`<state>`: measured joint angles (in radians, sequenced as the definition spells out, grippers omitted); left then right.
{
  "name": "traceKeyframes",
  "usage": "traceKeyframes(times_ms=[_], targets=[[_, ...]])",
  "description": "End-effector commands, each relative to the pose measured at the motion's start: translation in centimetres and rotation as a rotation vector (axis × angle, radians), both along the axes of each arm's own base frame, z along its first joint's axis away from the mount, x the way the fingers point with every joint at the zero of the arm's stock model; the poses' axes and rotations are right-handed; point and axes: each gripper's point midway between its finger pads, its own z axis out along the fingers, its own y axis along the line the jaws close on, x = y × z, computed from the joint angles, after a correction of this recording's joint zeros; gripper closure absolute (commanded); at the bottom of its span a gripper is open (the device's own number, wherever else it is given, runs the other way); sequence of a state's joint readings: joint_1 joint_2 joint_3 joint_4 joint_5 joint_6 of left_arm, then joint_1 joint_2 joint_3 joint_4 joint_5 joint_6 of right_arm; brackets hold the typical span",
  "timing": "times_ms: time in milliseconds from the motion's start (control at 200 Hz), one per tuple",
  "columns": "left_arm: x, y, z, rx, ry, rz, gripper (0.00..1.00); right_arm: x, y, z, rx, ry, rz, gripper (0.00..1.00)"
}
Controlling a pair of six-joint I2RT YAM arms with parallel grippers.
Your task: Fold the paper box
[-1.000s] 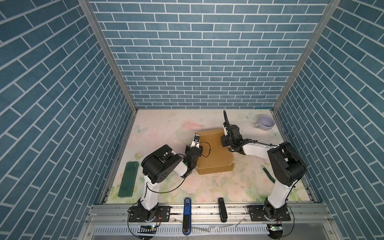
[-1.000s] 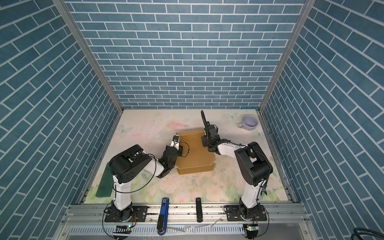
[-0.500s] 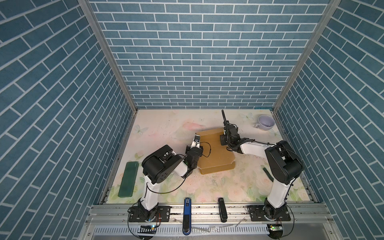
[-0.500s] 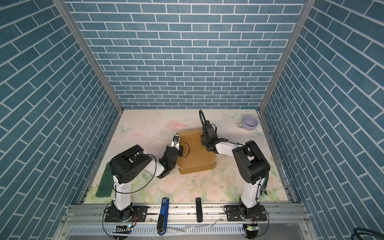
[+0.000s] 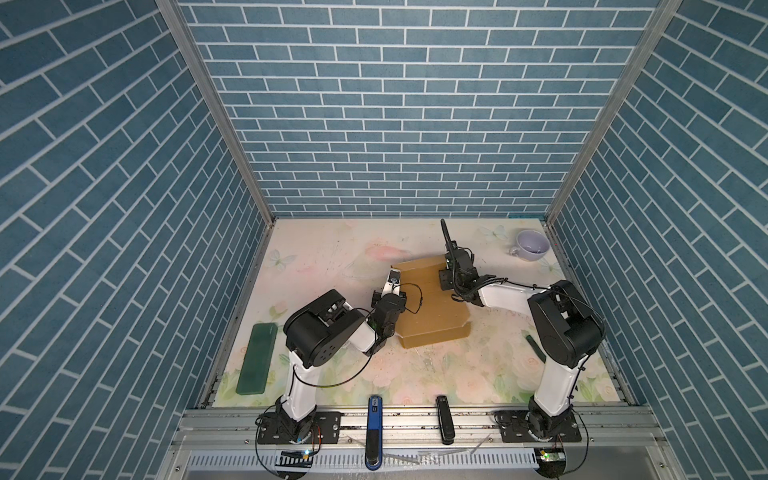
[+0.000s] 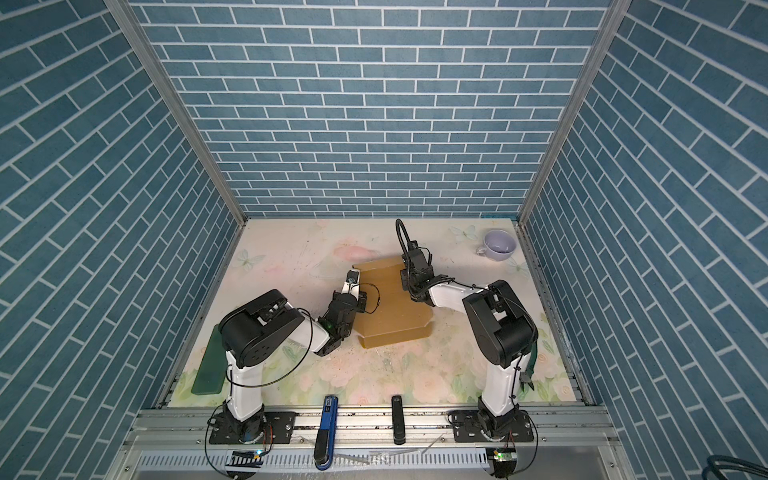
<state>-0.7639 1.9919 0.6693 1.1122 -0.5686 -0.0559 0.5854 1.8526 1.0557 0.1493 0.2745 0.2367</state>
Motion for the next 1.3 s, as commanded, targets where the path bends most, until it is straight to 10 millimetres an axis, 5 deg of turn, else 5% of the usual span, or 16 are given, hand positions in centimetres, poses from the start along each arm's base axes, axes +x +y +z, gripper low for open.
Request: traceKeyframes(times_ms=[0,355,1295], targets=[[-1.1,-0.5,-3.3,0.093,0.098,-0.051,1.00,-0.3,0.2,-0.9,-0.042,0.030,0.019,0.92],[-1.1,-0.4,-3.1,0.093,0.093,-0.044,1.00,-0.8,0.7,0.9,0.009,-0.002,0.051,0.73],[-1.2,0.2,-2.3,0.085,0.098,-0.017,1.00,-3.0,-0.1,0.9,0.071,0.016,0.051,0.63]])
